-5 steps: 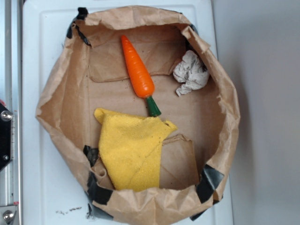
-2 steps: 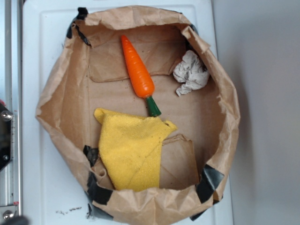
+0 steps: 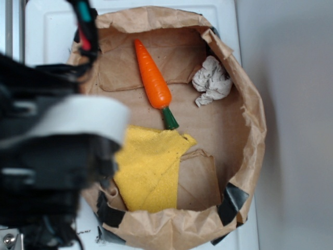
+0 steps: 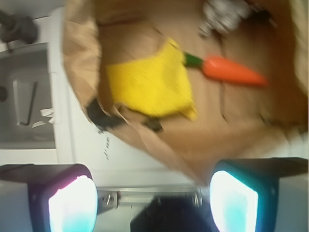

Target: Grab the yellow cloth.

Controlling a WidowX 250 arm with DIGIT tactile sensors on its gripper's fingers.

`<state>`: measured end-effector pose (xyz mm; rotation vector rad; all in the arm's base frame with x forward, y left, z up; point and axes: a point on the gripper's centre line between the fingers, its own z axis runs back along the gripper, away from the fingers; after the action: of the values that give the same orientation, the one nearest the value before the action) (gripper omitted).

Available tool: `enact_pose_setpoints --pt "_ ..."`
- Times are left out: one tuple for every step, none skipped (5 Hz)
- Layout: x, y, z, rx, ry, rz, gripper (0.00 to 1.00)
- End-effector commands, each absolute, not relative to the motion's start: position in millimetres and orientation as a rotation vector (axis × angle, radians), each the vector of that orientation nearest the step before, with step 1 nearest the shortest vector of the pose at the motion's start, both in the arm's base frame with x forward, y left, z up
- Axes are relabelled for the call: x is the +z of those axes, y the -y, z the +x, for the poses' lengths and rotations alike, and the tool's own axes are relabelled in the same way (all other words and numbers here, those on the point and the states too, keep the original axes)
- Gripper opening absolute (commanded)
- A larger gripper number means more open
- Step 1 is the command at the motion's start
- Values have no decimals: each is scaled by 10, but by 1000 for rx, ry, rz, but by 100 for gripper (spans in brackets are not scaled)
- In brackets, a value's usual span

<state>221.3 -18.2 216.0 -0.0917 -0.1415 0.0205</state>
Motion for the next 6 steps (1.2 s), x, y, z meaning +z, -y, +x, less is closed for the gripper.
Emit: enact_pose_setpoints --pt "2042 -302 2219 61 170 -50 100" --pt "1897 -406 1961 93 98 -9 100" --pt "1897 -406 1961 93 98 -9 100" --pt "1897 -406 1961 93 98 -9 100" --pt "1897 -406 1961 93 98 -9 100" --pt "1897 -406 1961 93 98 -9 100"
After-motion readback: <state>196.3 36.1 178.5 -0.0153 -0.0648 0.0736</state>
